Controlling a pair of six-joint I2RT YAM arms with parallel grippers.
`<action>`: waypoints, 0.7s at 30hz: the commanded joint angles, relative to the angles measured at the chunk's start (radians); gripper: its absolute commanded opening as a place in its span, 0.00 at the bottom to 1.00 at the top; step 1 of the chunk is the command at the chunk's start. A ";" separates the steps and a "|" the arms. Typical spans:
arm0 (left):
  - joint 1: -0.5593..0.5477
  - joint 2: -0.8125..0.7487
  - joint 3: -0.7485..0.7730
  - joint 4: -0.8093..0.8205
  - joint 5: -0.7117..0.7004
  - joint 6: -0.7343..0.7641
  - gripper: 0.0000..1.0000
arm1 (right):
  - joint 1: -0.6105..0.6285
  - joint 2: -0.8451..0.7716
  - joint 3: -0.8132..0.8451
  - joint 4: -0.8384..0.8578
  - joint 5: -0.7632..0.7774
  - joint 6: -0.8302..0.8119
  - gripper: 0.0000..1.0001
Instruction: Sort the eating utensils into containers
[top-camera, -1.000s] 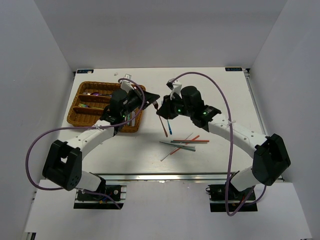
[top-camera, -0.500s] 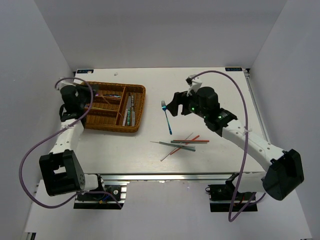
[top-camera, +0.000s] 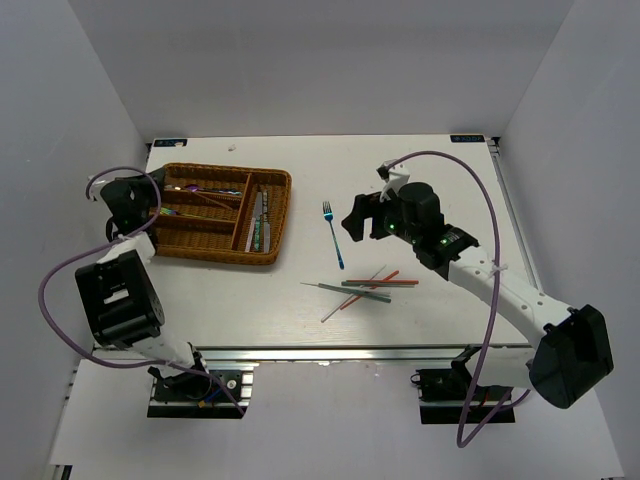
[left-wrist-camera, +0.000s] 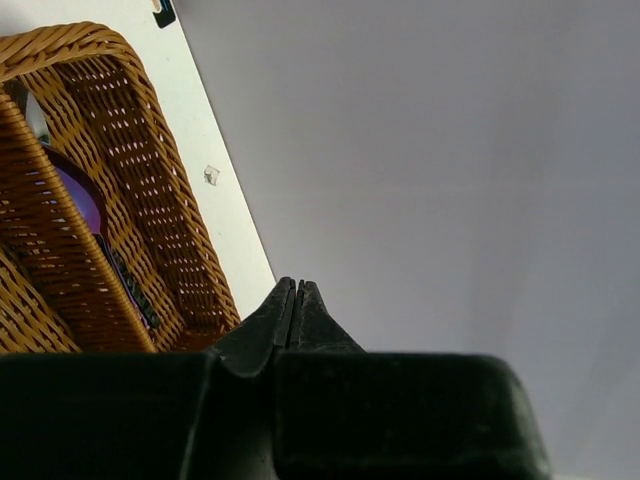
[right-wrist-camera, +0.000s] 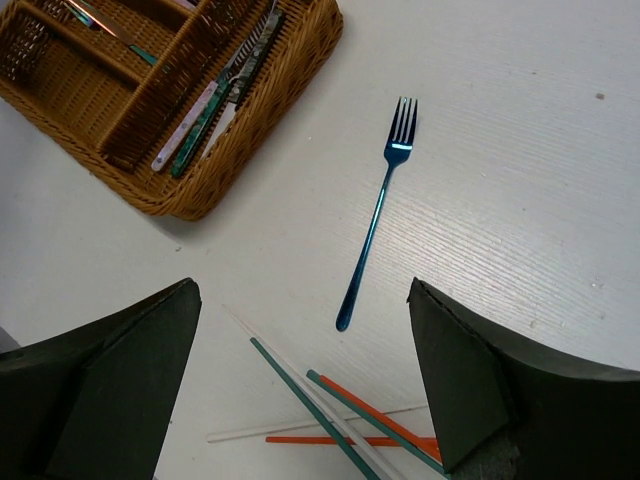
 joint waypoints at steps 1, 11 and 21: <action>0.011 0.006 -0.029 0.168 -0.007 -0.044 0.00 | -0.008 -0.002 -0.005 0.022 -0.008 -0.017 0.89; 0.012 0.127 -0.055 0.273 -0.013 -0.027 0.41 | -0.008 0.047 0.011 0.023 -0.033 -0.006 0.89; 0.011 0.182 0.072 -0.015 -0.022 0.051 0.98 | -0.008 0.178 0.096 0.014 -0.036 0.029 0.89</action>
